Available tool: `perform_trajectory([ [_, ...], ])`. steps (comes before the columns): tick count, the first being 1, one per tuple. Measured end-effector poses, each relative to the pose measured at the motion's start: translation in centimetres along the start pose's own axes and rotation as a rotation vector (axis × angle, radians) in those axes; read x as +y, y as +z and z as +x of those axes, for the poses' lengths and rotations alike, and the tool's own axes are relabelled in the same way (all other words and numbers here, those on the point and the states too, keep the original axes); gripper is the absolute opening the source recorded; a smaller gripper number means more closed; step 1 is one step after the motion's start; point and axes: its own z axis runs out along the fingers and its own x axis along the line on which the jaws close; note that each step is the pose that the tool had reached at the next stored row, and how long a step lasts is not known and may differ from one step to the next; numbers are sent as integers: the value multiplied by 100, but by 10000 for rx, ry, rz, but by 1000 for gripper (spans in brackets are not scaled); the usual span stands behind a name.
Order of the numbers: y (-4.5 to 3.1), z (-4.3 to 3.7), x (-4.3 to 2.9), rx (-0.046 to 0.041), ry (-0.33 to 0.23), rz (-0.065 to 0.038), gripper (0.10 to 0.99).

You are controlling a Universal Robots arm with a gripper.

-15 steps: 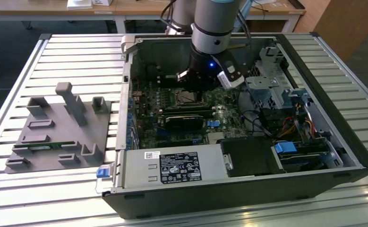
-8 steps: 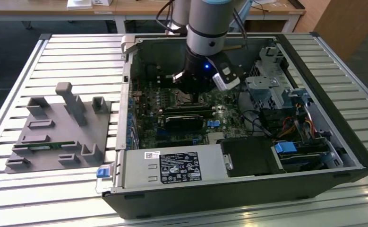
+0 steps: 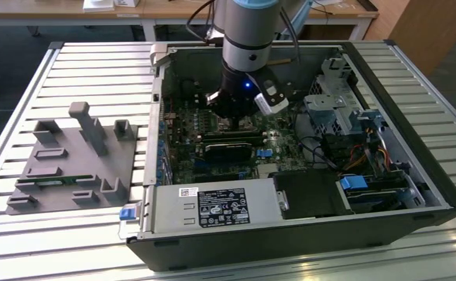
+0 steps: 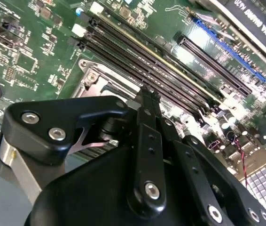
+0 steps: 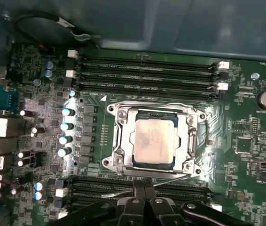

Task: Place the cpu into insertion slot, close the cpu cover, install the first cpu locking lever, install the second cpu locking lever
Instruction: 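Install the second cpu locking lever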

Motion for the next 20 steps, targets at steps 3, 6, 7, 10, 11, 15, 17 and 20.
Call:
perform_trajectory([
  [3, 48, 0, -3, 0, -1, -12, 106],
  [6, 54, 11, -20, -10, -4, -167, 106],
  [7, 54, 16, -28, -16, -6, -252, 106],
  [10, 53, 37, -64, -29, -10, -447, 106],
  [11, 53, 46, -75, -30, -10, -463, 106],
  [15, 52, 105, -115, -34, -12, -541, 106],
  [17, 53, 140, -125, -37, -14, -577, 106],
  [20, 66, 174, -128, -41, -15, -617, 106],
])
